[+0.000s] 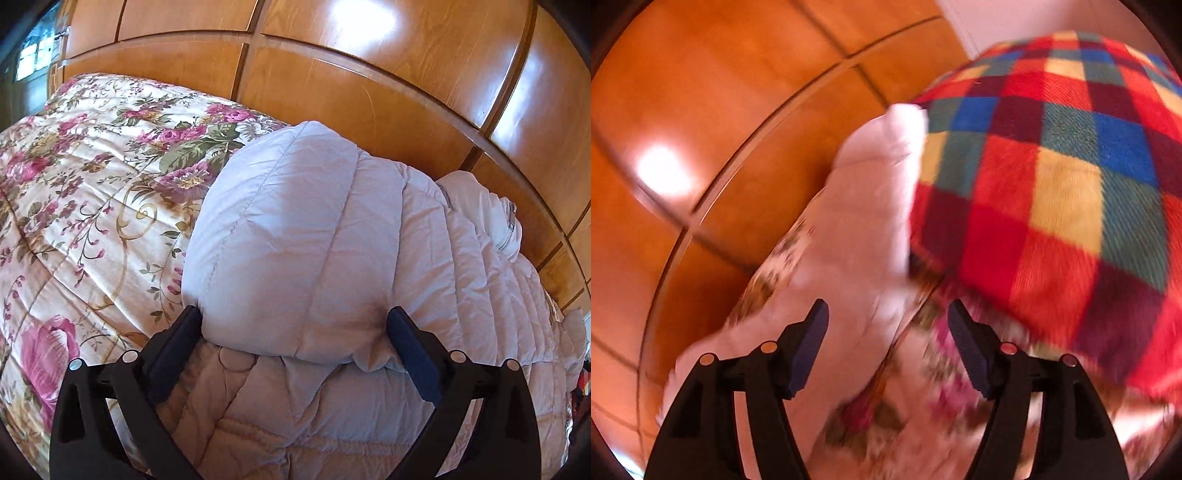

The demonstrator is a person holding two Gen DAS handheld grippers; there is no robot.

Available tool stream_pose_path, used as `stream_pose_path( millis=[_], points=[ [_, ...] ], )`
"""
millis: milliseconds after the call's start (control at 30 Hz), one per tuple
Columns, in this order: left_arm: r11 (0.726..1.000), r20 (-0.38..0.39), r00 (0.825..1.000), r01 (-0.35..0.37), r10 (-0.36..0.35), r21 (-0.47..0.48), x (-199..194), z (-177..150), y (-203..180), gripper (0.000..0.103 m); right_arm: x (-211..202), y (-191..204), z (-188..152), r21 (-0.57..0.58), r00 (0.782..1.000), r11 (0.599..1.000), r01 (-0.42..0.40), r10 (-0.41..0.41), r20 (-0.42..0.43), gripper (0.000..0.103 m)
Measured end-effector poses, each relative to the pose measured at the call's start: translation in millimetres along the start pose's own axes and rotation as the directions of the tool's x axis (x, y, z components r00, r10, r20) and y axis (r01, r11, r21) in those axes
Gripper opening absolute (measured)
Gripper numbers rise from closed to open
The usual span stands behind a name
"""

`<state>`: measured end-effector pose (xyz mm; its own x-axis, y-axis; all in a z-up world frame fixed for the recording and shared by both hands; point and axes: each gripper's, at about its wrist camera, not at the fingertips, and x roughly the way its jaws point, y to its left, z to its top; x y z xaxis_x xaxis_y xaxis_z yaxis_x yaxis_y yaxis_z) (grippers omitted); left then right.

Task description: Fold small clothes

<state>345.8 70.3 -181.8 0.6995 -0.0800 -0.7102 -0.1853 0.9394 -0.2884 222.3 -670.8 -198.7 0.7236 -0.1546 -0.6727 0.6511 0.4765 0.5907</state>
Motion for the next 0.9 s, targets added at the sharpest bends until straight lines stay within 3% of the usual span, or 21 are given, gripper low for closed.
stream_pose_path(
  millis=[133, 267, 333, 400, 467, 700, 900],
  points=[
    [1.0, 0.004, 1.0, 0.003, -0.003, -0.003, 2, -1, 1, 0.099, 16, -10, 17, 0.104, 0.999, 0.993, -0.051, 0.053, -0.014, 0.068],
    [1.0, 0.006, 1.0, -0.002, 0.002, 0.001, 3, 0, 0, 0.099, 28, 3, 19, 0.086, 0.993, 0.99, -0.113, 0.116, -0.029, 0.057],
    [1.0, 0.005, 1.0, -0.001, 0.001, 0.001, 3, 0, -1, 0.099, 32, 2, 22, 0.099, 0.993, 0.989, -0.106, 0.11, -0.035, 0.041],
    [1.0, 0.005, 1.0, 0.0, 0.0, 0.0, 3, 0, -1, 0.099, 36, -1, 26, 0.113, 0.995, 0.99, -0.085, 0.09, -0.047, 0.013],
    [1.0, 0.005, 1.0, 0.002, -0.002, -0.001, 3, 0, -1, 0.099, 30, -1, 28, 0.132, 0.993, 0.985, -0.113, 0.118, -0.024, 0.008],
    [1.0, 0.005, 1.0, 0.008, -0.008, -0.005, 4, 1, 0, 0.099, -30, 45, 27, 0.02, 0.983, 0.985, -0.171, 0.169, 0.077, 0.005],
    [1.0, 0.005, 1.0, 0.013, -0.013, -0.01, 4, 1, 1, 0.099, -93, 123, 3, -0.143, 0.957, 0.959, -0.246, 0.264, 0.122, 0.005]
  ],
)
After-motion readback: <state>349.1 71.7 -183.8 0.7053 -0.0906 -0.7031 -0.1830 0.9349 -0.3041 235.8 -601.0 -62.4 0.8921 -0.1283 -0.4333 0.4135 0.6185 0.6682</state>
